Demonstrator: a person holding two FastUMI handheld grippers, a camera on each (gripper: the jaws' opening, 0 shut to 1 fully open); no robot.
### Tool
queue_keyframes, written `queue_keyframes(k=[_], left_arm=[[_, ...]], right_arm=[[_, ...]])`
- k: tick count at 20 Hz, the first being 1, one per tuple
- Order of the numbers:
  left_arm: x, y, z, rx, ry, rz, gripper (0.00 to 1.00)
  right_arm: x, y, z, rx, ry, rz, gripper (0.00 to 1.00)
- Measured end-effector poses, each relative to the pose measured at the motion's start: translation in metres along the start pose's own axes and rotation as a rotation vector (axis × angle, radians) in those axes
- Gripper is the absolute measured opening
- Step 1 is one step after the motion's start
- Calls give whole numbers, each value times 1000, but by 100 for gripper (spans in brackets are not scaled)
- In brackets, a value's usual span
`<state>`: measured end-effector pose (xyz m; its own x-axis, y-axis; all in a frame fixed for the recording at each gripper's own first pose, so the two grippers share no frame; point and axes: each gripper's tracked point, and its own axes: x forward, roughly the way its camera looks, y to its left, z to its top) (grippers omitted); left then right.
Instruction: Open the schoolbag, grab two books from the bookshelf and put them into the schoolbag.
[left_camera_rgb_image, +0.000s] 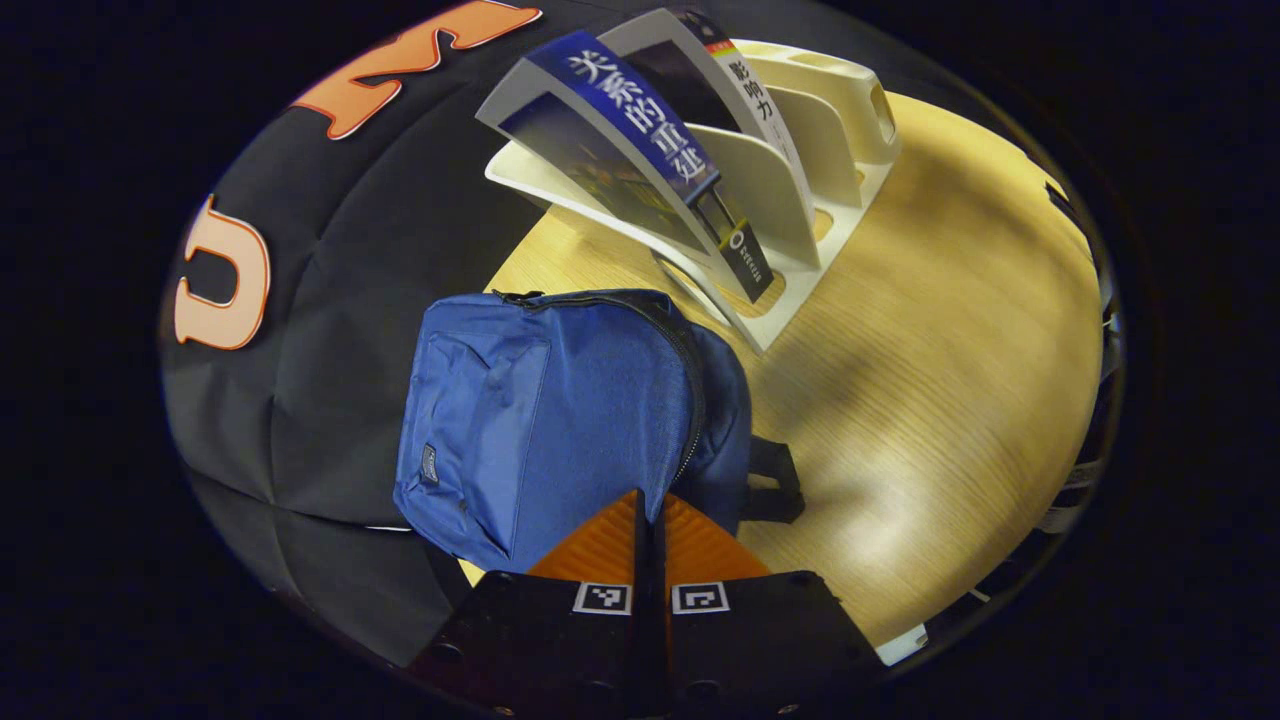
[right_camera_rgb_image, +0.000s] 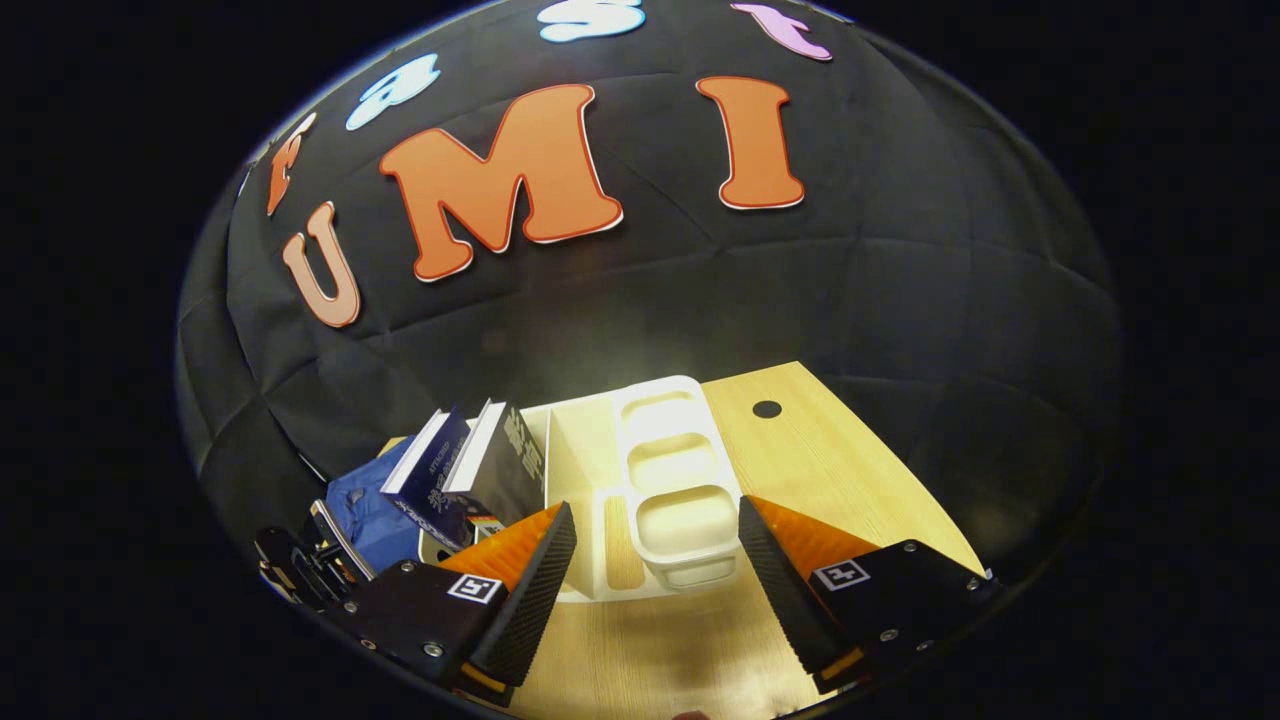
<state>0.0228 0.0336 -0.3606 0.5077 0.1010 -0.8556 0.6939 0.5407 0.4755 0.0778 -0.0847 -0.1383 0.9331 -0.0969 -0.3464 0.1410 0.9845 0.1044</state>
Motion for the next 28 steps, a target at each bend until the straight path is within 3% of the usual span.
queue_keyframes(k=[3, 8, 15, 22, 28], left_arm=[[-16, 8, 8, -11, 16, -54, 0], [-36, 35, 12, -11, 24, -81, 1], [-64, 110, 29, -31, 18, 4, 1], [-75, 179, 38, -59, -27, 144, 1], [-77, 222, 45, -81, -176, 84, 0]], right_arm=[[1, -3, 9, 7, -15, 12, 97], [2, 1, 16, 34, -16, 53, 97], [3, 4, 22, 35, -19, 89, 97], [-3, 14, 29, 30, -25, 91, 97], [-17, 60, 43, -2, -68, 17, 97]])
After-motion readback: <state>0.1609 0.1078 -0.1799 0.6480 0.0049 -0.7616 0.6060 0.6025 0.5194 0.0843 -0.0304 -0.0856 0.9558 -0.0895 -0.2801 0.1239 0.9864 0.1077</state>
